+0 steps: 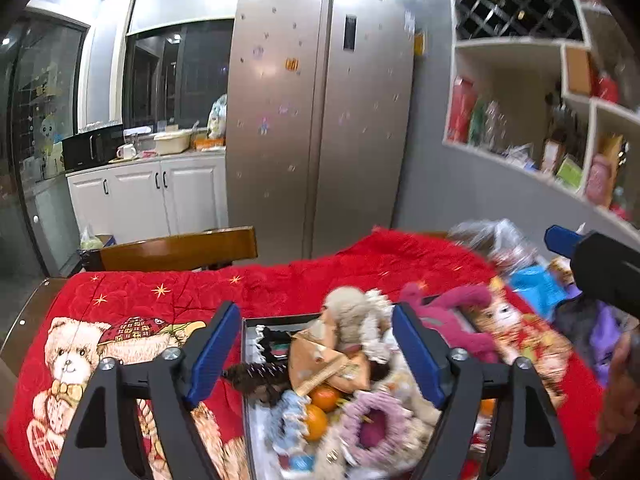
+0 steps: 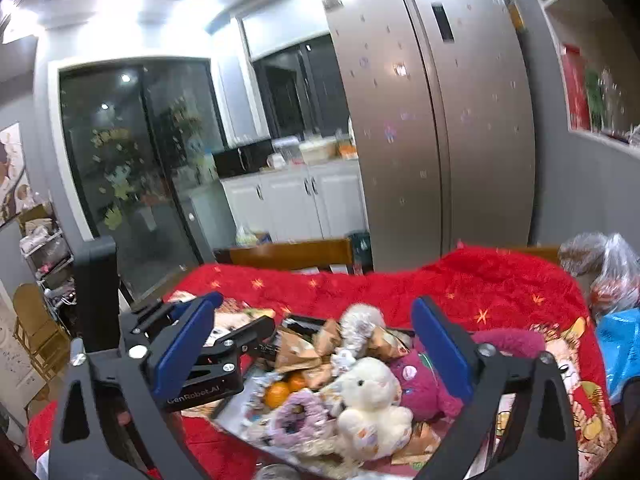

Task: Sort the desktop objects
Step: 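Withdraw both open grippers from the box back over the quilt, then grasp the brown crochet scrunchie with right gripper while left moves over the bagged mirror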

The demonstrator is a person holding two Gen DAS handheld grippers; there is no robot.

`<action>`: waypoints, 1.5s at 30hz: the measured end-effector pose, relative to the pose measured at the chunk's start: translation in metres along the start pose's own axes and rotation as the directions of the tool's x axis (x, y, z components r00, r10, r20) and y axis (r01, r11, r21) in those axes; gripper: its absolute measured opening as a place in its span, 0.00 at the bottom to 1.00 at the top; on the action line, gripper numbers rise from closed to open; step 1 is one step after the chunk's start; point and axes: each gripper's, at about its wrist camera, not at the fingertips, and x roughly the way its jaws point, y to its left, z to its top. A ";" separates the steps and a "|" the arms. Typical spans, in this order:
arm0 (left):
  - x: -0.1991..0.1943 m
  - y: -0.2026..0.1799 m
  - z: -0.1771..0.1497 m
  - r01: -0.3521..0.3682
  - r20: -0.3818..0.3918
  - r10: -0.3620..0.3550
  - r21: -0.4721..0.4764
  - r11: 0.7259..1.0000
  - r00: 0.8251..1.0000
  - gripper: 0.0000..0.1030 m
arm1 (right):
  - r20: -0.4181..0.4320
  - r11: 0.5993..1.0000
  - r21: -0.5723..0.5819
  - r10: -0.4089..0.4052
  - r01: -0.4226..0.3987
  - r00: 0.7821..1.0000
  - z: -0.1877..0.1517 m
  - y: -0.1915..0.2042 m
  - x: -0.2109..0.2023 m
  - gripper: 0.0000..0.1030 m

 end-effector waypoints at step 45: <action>0.010 -0.023 -0.164 0.026 -0.407 -0.021 0.008 1.000 0.913 0.83 | -0.400 0.974 0.188 -0.038 0.123 0.916 -0.179 -0.038 -0.001 0.94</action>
